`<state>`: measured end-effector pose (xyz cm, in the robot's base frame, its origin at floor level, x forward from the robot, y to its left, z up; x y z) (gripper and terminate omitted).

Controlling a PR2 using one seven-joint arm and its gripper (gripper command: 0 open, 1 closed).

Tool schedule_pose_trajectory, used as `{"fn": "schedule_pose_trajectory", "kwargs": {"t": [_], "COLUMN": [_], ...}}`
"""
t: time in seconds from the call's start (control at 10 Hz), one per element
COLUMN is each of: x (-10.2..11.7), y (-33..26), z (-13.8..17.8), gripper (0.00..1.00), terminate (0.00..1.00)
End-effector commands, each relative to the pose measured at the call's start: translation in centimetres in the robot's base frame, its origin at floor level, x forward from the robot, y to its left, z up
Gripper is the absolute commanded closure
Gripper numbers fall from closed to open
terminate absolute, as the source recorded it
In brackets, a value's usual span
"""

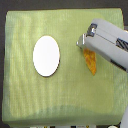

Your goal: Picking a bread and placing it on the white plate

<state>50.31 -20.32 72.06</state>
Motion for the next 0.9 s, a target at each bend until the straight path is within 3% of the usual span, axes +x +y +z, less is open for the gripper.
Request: {"fn": "schedule_pose_trajectory", "kwargs": {"t": [0.0, 0.8], "x": [-0.3, 0.6], "y": [-0.3, -1.8], "z": [-0.1, 0.5], "gripper": [1.0, 1.0], "terminate": [0.0, 0.0]}}
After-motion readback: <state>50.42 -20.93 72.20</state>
